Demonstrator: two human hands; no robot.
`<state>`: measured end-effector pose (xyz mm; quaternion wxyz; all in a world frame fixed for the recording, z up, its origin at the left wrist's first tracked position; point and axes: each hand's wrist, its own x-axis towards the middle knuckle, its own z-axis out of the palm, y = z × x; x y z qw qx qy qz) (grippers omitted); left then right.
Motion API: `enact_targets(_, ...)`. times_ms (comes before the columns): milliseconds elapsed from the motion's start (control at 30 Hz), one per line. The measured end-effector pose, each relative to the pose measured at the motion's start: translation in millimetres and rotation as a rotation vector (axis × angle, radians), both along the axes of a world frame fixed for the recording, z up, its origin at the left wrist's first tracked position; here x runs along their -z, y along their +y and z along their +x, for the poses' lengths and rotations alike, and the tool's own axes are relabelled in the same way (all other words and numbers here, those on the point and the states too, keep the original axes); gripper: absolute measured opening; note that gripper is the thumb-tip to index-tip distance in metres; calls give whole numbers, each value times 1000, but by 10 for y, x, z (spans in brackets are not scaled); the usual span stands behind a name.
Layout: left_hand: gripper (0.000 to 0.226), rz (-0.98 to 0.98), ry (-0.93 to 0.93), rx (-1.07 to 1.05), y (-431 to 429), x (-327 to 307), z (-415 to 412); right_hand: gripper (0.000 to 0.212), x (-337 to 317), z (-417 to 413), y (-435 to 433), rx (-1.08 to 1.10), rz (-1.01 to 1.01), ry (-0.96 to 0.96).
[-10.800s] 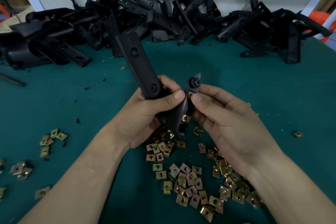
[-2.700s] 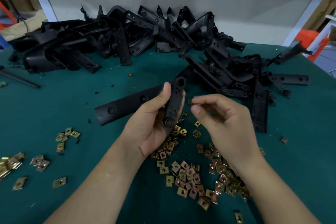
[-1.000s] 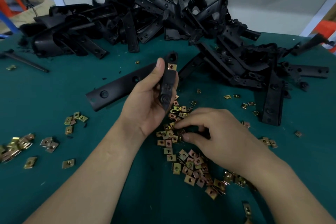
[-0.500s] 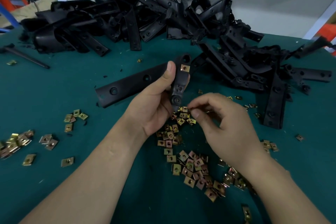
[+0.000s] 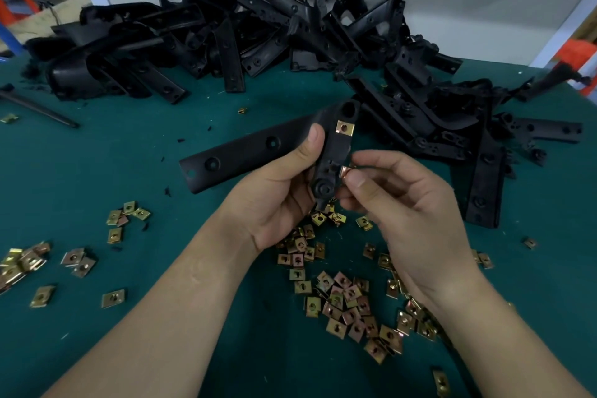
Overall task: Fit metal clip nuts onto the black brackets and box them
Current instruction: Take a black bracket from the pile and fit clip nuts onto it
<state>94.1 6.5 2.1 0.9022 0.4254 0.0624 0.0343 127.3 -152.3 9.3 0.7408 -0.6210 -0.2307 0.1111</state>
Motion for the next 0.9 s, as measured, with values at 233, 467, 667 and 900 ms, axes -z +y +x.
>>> enact_targets(233,37,6,15,20,9,29,22,17,-2,-6,12,-36,58,101)
enact_targets(467,45,14,36,4,26,67,46,17,-6,-14,14,-48,78,128)
enact_targets(667,59,-21,35,36,0,66,51,18,-4,-18,34,-68,102,134)
enact_targets(900,62,-87,-5,91,13,46,33,18,-15,-43,40,-95,146,158)
